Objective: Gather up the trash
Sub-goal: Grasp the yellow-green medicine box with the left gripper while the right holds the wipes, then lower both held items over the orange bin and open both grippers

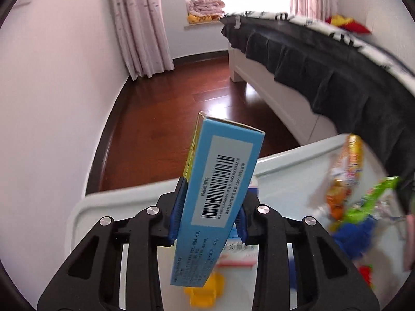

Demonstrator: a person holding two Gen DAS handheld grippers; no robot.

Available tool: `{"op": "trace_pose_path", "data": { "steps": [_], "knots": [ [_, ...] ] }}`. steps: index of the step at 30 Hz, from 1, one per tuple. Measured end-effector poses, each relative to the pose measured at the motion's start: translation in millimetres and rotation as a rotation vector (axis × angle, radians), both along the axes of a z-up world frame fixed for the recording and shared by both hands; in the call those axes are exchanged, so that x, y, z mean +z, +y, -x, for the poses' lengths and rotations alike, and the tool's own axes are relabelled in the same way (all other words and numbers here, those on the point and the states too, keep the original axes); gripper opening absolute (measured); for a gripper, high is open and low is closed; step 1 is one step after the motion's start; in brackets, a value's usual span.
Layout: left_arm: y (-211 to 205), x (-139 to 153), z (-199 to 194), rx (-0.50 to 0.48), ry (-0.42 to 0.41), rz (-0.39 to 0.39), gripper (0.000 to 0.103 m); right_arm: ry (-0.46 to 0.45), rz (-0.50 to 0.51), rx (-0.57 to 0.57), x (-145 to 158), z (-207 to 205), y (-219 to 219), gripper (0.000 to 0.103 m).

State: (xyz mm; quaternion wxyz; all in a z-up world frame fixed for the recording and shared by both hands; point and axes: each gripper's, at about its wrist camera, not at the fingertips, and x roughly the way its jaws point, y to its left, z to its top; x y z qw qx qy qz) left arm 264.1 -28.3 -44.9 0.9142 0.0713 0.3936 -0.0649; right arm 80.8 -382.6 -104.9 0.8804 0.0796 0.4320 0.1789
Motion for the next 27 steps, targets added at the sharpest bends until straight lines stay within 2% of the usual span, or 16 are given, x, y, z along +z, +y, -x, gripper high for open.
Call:
{"op": "trace_pose_path", "data": {
  "steps": [3, 7, 14, 18, 22, 27],
  "knots": [
    [3.6, 16.6, 34.6, 0.005, -0.002, 0.049, 0.033, -0.011, -0.002, 0.023, 7.1, 7.0, 7.1, 0.014],
    [-2.4, 38.5, 104.4, -0.005, -0.012, 0.073, 0.032, -0.020, -0.016, 0.046, 18.0, 21.5, 16.1, 0.014],
    [-19.0, 50.0, 221.9, 0.034, 0.045, 0.123, 0.032, -0.021, -0.012, 0.075, 40.3, 62.7, 31.2, 0.014],
    [-27.1, 44.5, 277.2, 0.058, 0.081, 0.132, 0.032, -0.012, 0.008, 0.101, 48.2, 92.6, 38.5, 0.014],
    [-33.8, 25.8, 328.3, 0.076, 0.153, 0.173, 0.032, 0.015, 0.013, 0.129, 48.2, 124.0, 45.8, 0.014],
    [-37.2, -0.2, 364.3, 0.090, 0.208, 0.178, 0.033, 0.069, 0.021, 0.147, 40.3, 155.2, 54.0, 0.014]
  ]
}}
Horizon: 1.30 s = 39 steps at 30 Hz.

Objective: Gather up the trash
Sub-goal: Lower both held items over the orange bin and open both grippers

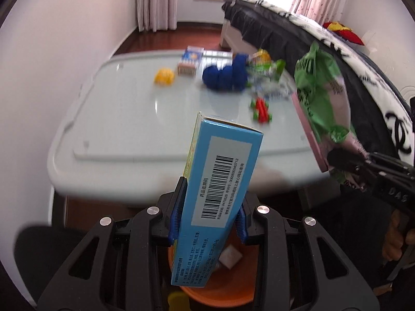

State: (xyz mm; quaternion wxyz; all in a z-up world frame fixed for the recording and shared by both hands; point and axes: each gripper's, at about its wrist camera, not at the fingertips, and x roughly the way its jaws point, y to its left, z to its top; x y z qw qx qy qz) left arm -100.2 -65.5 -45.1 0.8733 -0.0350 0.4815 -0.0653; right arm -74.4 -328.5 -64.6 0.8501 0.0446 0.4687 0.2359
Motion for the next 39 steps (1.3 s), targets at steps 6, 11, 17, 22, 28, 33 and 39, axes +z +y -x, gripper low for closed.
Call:
{"op": "trace_pose_path", "data": {
  "steps": [6, 11, 17, 22, 28, 33, 39],
  "knots": [
    [-1.3, -37.3, 31.0, -0.019, 0.094, -0.006, 0.033, 0.095, 0.011, 0.021, -21.9, 29.9, 7.4, 0.014],
    [-0.8, -48.6, 39.3, -0.027, 0.128, 0.001, 0.033, 0.138, 0.024, 0.020, -30.0, 36.9, 6.1, 0.014],
    [-0.4, -66.9, 35.9, -0.035, 0.191, 0.017, 0.033, 0.192, 0.072, 0.065, -44.6, 36.0, 12.3, 0.014],
    [-0.8, -89.6, 26.5, -0.043, 0.248, 0.010, 0.033, 0.236, 0.122, 0.118, -70.3, 31.6, 19.6, 0.014],
    [5.1, -114.2, 24.2, -0.029, 0.339, 0.027, 0.033, 0.294, 0.127, 0.142, -93.0, 37.5, 21.9, 0.015],
    [6.5, -117.9, 24.6, -0.024, 0.367, 0.023, 0.033, 0.316, 0.135, 0.189, -92.6, 48.4, 23.5, 0.015],
    [14.3, -112.9, 26.7, 0.004, 0.381, 0.062, 0.033, 0.338, 0.139, 0.210, -97.0, 52.1, 26.9, 0.015]
  ]
}}
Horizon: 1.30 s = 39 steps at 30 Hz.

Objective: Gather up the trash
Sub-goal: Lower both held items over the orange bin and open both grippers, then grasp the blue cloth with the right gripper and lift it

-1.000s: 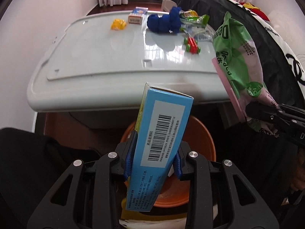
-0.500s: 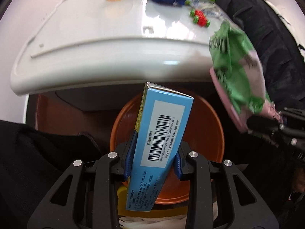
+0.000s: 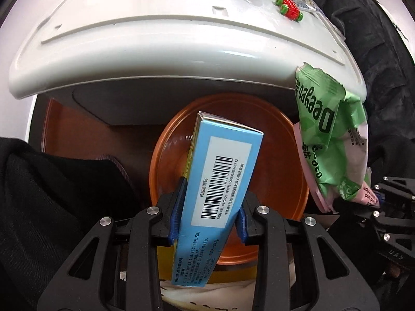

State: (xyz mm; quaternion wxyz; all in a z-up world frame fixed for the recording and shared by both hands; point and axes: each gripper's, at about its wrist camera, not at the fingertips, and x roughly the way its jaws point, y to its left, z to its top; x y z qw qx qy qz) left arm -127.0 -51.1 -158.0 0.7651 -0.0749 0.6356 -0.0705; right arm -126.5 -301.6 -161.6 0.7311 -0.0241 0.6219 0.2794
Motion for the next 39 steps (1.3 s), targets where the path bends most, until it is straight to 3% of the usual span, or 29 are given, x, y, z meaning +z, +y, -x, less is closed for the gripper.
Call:
{"op": "trace_pose_path", "data": {
  "steps": [6, 7, 9, 10, 13, 27, 39],
  "knots": [
    [-2.1, 2.6, -1.2, 0.008, -0.003, 0.009, 0.036, -0.021, 0.029, 0.056, 5.2, 7.7, 7.9, 0.016],
    [-2.3, 3.7, -1.3, 0.011, 0.001, 0.005, 0.041, -0.040, 0.035, 0.067, 7.0, 8.1, 10.2, 0.023],
    [6.9, 5.6, 2.1, 0.028, 0.000, -0.007, 0.092, -0.125, 0.053, 0.085, 17.1, 13.5, 14.9, 0.062],
    [9.6, 9.2, 3.0, 0.048, -0.017, -0.007, 0.093, -0.178, 0.050, 0.076, 24.7, 15.6, 14.6, 0.083],
    [16.0, 18.0, 3.6, 0.069, -0.041, 0.021, 0.093, -0.203, 0.039, 0.054, 35.8, 9.7, 9.6, 0.074],
    [26.6, 55.2, -13.6, 0.080, -0.185, 0.004, 0.093, -0.250, -0.082, -0.162, 69.8, -44.7, -36.3, 0.073],
    [38.9, 85.2, -93.5, 0.082, -0.358, -0.079, 0.093, -0.344, -0.112, -0.281, 93.7, -194.3, -24.2, 0.073]
  ]
}}
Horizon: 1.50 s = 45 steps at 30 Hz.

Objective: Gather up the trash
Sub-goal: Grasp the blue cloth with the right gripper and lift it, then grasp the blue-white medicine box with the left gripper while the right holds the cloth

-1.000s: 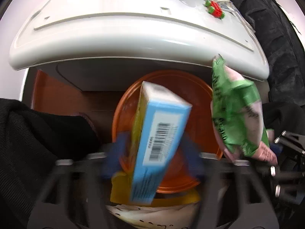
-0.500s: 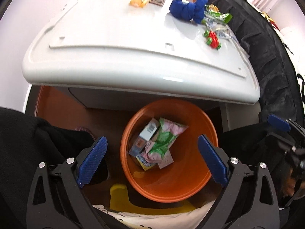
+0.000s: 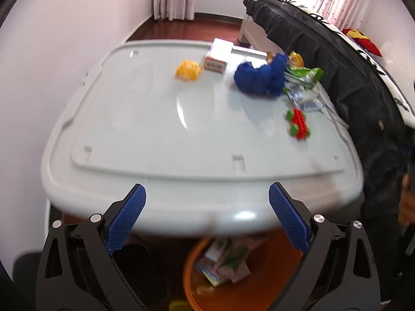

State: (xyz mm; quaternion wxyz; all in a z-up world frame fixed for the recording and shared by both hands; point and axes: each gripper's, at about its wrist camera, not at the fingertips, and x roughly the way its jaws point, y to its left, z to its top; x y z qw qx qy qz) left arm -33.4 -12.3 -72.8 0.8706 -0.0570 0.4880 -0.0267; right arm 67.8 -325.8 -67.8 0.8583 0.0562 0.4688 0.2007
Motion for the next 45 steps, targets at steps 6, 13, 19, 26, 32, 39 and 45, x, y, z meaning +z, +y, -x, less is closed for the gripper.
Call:
{"op": "trace_pose_path", "data": {
  "steps": [6, 13, 19, 26, 32, 39, 45],
  "knots": [
    [-0.9, -4.8, -24.5, -0.008, -0.021, -0.034, 0.093, 0.015, -0.019, -0.029, -18.6, -76.2, 30.7, 0.073],
    [-7.3, -17.6, -33.5, -0.053, -0.001, -0.057, 0.093, 0.040, 0.034, -0.079, -59.4, -133.5, 59.5, 0.073],
    [-11.9, -16.1, -32.6, -0.089, -0.018, -0.058, 0.093, 0.083, 0.006, -0.119, -82.3, -160.7, 65.3, 0.056],
    [-7.0, -17.1, -33.3, -0.073, -0.015, -0.029, 0.093, 0.049, -0.011, -0.106, -73.9, -148.4, 62.5, 0.038],
    [-1.6, -11.0, -33.4, -0.045, -0.025, -0.025, 0.093, 0.020, -0.086, -0.096, -47.9, -120.1, 46.1, 0.037],
    [10.3, 14.4, -55.2, -0.032, -0.060, -0.033, 0.093, -0.058, -0.067, -0.036, -8.9, -51.3, 15.4, 0.037],
    [7.0, 31.4, -123.5, -0.047, -0.089, -0.046, 0.093, -0.088, -0.036, -0.097, -16.1, -4.6, -13.3, 0.037]
  ]
}}
